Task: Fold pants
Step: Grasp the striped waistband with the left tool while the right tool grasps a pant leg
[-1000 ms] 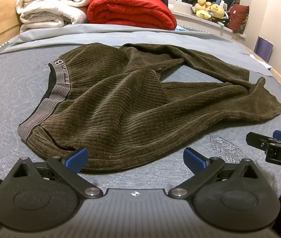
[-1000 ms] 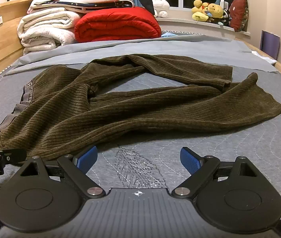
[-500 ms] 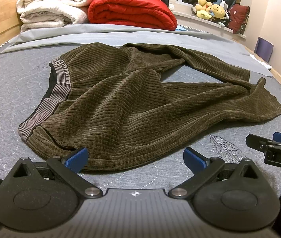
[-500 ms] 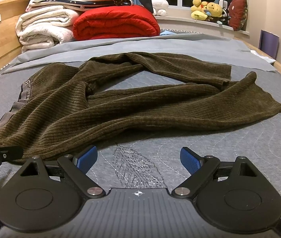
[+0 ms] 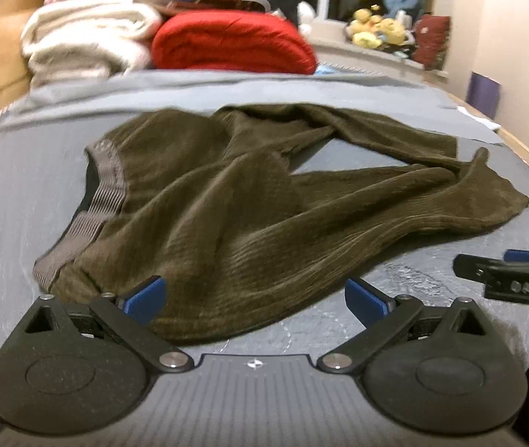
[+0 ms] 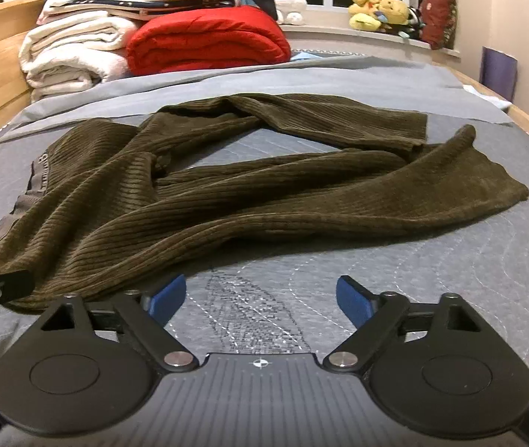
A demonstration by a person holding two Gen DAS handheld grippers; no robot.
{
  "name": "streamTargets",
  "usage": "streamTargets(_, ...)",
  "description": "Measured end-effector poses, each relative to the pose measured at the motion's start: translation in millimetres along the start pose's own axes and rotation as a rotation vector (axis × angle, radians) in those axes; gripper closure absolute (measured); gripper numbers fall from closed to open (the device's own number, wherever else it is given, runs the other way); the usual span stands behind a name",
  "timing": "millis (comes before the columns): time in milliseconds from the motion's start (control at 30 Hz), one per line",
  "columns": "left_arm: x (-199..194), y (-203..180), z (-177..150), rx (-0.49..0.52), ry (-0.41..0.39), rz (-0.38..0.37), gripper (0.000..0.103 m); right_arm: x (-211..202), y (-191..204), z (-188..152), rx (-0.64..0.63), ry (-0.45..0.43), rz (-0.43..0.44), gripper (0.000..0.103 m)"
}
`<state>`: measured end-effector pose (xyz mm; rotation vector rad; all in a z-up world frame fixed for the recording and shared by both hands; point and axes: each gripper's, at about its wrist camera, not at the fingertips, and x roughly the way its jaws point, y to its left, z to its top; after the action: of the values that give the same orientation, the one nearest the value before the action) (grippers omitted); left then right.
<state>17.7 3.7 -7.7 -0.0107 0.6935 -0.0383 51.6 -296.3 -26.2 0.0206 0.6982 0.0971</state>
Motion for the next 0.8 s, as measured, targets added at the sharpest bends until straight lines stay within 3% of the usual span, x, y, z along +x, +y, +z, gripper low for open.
streamTargets(33, -1.6, -1.9, 0.3, 0.013, -0.012, -0.010, 0.006, 0.7, -1.1, -0.4, 0.003, 0.001, -0.006, 0.022)
streamTargets(100, -4.5, -2.4, 2.6, 0.027, -0.030, -0.040, 0.018, -0.6, -3.7, 0.2, 0.009, -0.013, -0.010, 0.035)
streamTargets(167, -7.0, 1.5, 8.6, 0.028, -0.034, -0.089, 0.055, -5.0, -9.5, 3.1, 0.035, -0.042, -0.012, 0.043)
streamTargets(267, -13.3, 17.8, 24.8, 0.019, -0.059, -0.133, 0.083, -13.8, -30.9, 13.2, 0.124, -0.086, -0.017, 0.053)
streamTargets(367, -13.6, 45.9, 45.6, 0.045, -0.110, -0.147, 0.085, -21.4, -65.7, 30.1, 0.229, -0.132, -0.027, 0.054)
streamTargets(433, -4.0, 74.2, 58.0, 0.046, -0.101, -0.138, 0.085, -23.4, -94.4, 38.4, 0.265, -0.184, -0.051, 0.053)
streamTargets(500, 11.9, 108.4, 69.6, 0.013, -0.061, -0.095, 0.085, -14.9, -126.2, 41.1, 0.287, -0.197, -0.096, 0.053)
streamTargets(567, 26.2, 140.7, 73.2, -0.024, -0.033, -0.032, 0.085, -1.1, -170.7, 38.2, 0.449, -0.166, -0.103, 0.051)
streamTargets(633, 41.5, 170.2, 68.3, -0.096, 0.007, 0.022, 0.085, 14.9, -214.7, 31.4, 0.640, -0.142, -0.061, 0.051)
streamTargets(667, 51.3, 188.0, 64.3, -0.192, 0.055, 0.013, 0.085, 21.1, -227.2, 28.8, 0.690, -0.142, -0.068, 0.051)
streamTargets(733, 62.9, 215.5, 59.8, -0.359, 0.105, 0.002, 0.085, 35.2, -247.5, 24.2, 0.742, -0.148, -0.119, 0.051)
streamTargets(800, 71.4, 224.2, 59.2, -0.406, 0.134, -0.003, 0.085, 54.5, -262.6, 20.9, 0.758, -0.134, -0.168, 0.051)
